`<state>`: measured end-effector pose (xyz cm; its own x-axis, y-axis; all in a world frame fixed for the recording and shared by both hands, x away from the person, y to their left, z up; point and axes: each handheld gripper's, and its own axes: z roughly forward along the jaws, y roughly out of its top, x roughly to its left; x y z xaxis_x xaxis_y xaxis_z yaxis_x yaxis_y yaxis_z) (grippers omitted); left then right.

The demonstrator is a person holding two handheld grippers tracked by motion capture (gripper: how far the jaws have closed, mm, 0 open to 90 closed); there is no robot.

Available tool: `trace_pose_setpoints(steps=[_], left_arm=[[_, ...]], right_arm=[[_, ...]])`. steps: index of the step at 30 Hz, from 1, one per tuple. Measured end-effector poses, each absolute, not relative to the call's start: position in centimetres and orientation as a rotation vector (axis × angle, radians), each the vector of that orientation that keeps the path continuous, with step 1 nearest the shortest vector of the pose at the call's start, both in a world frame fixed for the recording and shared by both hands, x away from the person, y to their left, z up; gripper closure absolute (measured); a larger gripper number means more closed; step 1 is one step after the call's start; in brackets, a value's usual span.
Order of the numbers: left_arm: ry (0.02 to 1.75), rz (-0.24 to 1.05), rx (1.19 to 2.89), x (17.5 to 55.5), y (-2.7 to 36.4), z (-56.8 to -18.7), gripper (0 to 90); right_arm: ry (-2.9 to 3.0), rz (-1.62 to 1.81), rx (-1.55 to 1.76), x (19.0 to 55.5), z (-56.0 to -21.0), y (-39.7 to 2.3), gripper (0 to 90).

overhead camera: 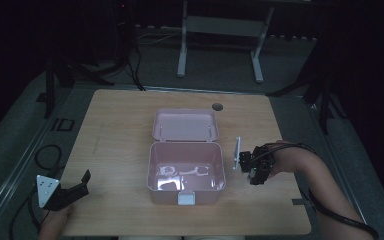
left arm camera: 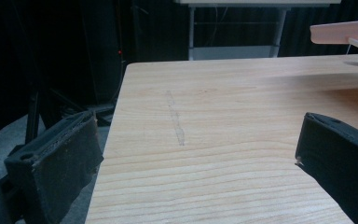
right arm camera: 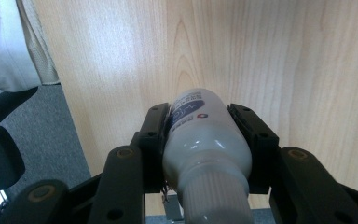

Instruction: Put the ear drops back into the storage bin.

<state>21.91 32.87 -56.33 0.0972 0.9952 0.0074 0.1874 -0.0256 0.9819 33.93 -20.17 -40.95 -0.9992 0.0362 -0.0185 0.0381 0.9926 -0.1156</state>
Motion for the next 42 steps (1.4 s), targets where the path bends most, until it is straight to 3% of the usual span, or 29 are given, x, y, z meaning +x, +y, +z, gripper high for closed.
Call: trace_pose_setpoints(steps=[22,42], left_arm=[[1.265,1.051,1.403,21.9,32.9,-56.3,0.4],[1.263,1.048,1.403,21.9,33.0,-56.3,0.4]], right_arm=[[3.109,-0.098,0.037,34.1,-36.3,-15.8,59.6],[3.113,-0.077,-0.105,33.3,-36.3,-10.6,59.6]])
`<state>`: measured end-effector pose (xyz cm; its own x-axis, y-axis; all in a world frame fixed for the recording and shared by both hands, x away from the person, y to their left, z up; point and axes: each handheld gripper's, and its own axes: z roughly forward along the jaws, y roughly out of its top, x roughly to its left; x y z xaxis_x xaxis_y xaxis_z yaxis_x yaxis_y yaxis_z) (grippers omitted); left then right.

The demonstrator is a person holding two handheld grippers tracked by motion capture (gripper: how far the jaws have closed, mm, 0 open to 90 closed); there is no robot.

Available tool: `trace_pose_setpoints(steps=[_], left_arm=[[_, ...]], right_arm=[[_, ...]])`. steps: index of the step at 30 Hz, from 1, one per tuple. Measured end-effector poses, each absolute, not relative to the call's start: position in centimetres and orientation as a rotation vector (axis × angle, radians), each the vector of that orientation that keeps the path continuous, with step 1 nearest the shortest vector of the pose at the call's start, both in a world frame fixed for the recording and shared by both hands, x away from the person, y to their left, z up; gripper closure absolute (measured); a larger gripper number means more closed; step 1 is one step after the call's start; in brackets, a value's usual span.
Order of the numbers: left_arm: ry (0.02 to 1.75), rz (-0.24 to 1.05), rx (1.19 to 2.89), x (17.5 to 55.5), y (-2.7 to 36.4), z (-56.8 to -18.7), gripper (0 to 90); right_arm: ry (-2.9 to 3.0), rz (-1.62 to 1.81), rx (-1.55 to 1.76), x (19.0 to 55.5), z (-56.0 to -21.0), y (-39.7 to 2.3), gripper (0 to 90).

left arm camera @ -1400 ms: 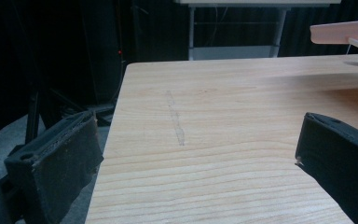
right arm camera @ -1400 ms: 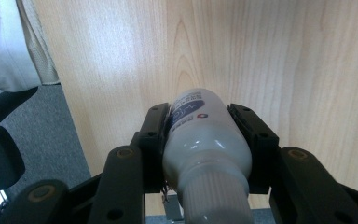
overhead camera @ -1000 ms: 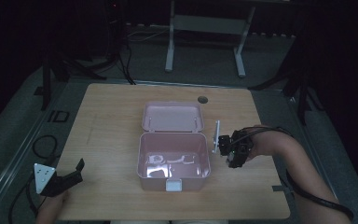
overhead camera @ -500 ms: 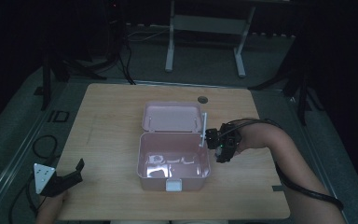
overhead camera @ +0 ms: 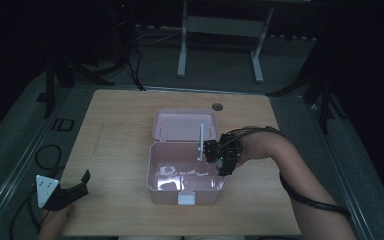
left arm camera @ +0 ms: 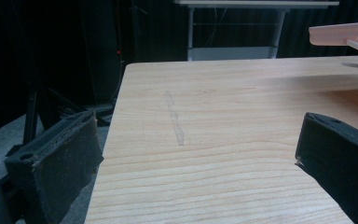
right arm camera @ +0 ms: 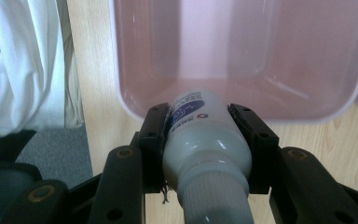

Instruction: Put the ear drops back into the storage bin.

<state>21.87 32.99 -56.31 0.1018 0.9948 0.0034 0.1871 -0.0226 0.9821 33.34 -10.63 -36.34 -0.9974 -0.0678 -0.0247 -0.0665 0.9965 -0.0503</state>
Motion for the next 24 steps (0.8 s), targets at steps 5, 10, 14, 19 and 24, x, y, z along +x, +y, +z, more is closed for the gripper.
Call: trace_pose_setpoints(steps=[5,10,14,19,24], left_arm=[[1.265,1.042,1.404,21.9,33.0,-56.3,0.4],[1.265,1.042,1.402,21.9,33.0,-56.3,0.4],[1.262,1.044,1.404,21.9,33.0,-56.3,0.4],[1.262,1.043,1.404,21.9,33.0,-56.3,0.4],[1.260,1.044,1.406,21.9,32.9,-56.3,0.4]], right_arm=[[3.119,-0.077,-0.121,33.4,-37.1,-9.8,59.6],[3.117,-0.048,-0.132,33.5,-37.7,-9.1,59.6],[3.122,-0.043,-0.141,33.7,-38.5,-8.6,59.6],[3.130,-0.065,-0.148,33.9,-39.6,-8.3,59.6],[3.132,-0.081,-0.121,34.3,-40.8,-8.1,59.6]])
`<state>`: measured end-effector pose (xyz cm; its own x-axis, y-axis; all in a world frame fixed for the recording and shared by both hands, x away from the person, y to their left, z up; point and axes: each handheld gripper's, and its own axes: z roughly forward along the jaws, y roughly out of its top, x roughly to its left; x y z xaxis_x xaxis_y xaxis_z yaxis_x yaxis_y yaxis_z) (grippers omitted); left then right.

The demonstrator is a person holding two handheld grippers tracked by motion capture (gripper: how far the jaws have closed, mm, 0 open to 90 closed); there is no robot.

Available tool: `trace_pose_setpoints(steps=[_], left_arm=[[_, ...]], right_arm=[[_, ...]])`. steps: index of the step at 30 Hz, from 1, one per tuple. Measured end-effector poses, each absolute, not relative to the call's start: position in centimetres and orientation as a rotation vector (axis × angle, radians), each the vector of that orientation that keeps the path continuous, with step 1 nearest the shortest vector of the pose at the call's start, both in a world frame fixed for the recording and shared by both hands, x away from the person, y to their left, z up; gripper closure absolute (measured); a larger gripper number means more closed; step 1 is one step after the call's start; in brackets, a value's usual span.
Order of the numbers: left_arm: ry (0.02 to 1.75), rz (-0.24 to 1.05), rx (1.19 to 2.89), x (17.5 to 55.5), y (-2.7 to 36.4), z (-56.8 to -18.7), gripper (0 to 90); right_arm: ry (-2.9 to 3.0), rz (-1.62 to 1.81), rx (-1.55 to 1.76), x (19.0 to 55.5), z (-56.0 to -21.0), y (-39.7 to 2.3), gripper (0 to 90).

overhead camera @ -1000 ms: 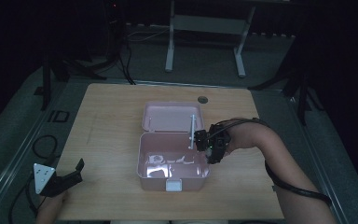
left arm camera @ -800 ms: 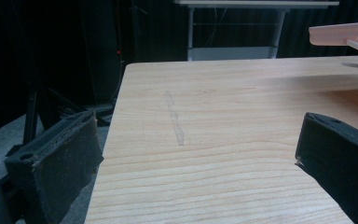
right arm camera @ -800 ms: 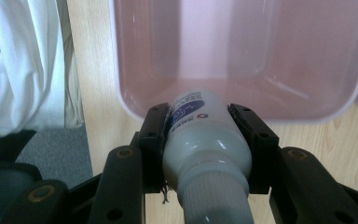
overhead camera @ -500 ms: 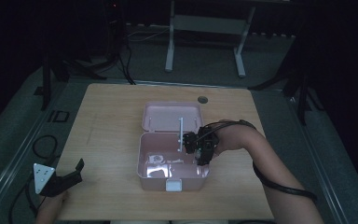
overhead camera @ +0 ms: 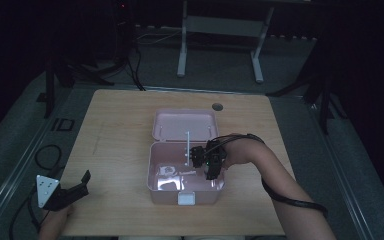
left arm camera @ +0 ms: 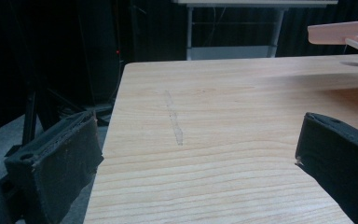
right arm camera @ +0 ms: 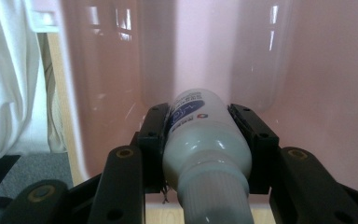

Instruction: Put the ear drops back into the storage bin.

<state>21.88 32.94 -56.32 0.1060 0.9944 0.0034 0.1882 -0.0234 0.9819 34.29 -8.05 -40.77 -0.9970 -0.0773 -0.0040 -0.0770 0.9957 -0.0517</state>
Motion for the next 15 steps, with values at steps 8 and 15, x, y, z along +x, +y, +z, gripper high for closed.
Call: trace_pose_setpoints(steps=[8,15], left_arm=[[1.259,1.044,1.403,21.9,33.0,-56.3,0.4],[1.259,1.044,1.405,21.9,32.9,-56.3,0.4]], right_arm=[[3.144,-0.092,-0.142,34.4,-42.9,-7.6,59.5],[3.162,-0.107,-0.152,34.5,-44.6,-7.2,59.6]])
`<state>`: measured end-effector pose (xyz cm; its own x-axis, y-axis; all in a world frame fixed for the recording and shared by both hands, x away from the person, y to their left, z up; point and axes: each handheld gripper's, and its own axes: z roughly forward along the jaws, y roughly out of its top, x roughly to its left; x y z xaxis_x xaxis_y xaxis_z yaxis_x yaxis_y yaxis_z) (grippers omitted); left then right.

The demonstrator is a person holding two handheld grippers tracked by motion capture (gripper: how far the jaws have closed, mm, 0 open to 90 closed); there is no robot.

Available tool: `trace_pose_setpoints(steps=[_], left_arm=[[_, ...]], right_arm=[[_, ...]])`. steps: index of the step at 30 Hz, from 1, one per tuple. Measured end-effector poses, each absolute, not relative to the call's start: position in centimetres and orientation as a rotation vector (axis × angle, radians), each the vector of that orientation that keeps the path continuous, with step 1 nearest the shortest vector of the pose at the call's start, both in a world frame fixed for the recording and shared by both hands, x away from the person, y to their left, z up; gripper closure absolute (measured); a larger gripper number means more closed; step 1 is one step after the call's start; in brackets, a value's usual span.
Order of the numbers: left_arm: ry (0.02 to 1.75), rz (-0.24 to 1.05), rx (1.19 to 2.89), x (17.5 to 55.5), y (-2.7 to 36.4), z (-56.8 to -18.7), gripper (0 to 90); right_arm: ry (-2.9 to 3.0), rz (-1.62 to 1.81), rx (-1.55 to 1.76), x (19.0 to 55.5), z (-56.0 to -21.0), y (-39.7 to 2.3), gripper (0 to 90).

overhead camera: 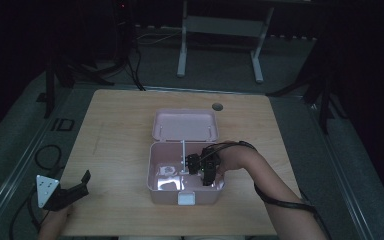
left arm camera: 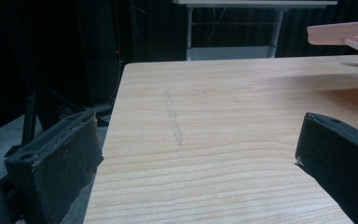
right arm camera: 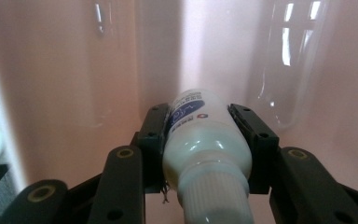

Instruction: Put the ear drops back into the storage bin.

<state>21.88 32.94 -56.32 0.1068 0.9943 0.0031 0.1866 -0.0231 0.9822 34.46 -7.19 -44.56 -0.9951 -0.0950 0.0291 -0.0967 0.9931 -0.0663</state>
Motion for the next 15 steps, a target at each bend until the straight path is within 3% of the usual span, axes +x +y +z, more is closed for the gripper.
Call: trace_pose_setpoints(steps=[15], left_arm=[[1.257,1.044,1.405,21.9,32.9,-56.3,0.4]], right_arm=[[-3.098,0.161,0.073,35.3,-47.2,-6.9,59.5]])
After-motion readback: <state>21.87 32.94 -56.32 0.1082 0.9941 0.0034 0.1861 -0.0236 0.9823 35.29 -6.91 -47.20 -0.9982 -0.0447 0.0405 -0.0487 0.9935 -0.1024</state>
